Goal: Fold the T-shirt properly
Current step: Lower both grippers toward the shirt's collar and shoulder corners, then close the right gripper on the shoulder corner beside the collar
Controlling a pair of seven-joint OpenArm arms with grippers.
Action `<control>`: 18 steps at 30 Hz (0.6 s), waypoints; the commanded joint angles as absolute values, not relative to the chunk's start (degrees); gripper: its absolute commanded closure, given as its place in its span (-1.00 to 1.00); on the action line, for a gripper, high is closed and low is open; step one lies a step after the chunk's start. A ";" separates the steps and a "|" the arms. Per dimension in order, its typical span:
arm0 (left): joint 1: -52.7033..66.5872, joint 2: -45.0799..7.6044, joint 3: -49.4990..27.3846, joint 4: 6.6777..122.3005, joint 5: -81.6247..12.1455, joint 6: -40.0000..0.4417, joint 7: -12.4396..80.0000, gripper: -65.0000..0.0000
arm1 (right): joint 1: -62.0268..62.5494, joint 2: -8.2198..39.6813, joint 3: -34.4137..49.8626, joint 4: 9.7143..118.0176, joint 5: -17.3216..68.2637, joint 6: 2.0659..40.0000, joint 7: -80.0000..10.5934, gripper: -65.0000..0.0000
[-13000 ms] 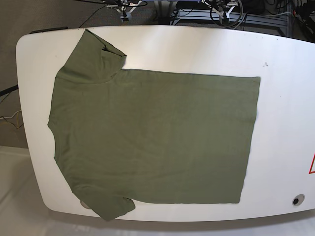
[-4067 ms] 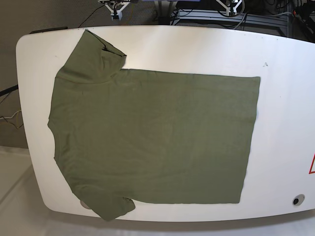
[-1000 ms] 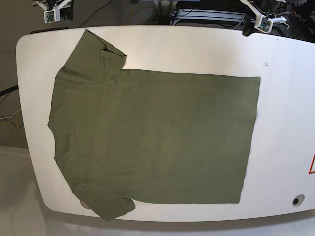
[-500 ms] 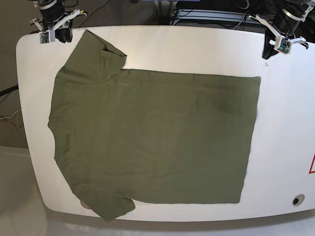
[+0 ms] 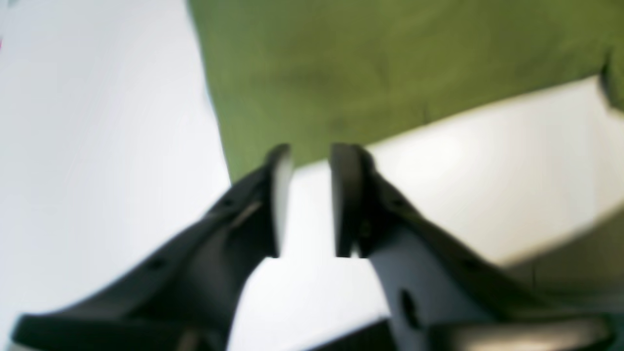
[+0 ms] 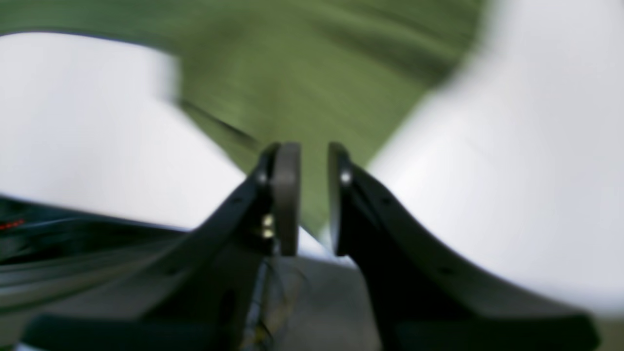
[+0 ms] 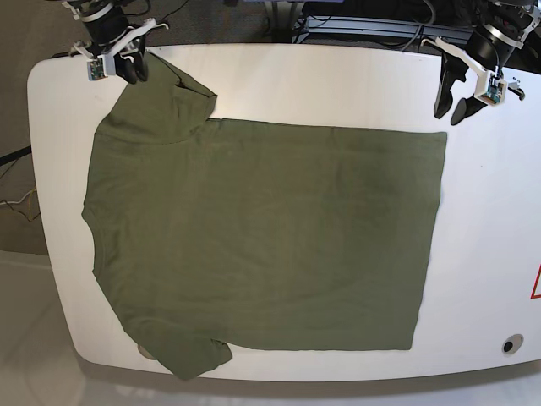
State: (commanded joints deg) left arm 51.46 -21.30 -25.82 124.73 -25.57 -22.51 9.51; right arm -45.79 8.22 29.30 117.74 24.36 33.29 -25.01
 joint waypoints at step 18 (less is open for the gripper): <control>48.41 -20.87 -24.65 117.30 -25.18 -17.93 14.36 0.42 | -34.01 10.42 32.81 111.35 35.87 33.50 -44.68 0.29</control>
State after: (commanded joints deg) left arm 48.41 -20.87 -24.65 117.30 -25.18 -17.93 14.36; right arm -34.01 10.42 32.81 111.35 35.87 33.50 -44.68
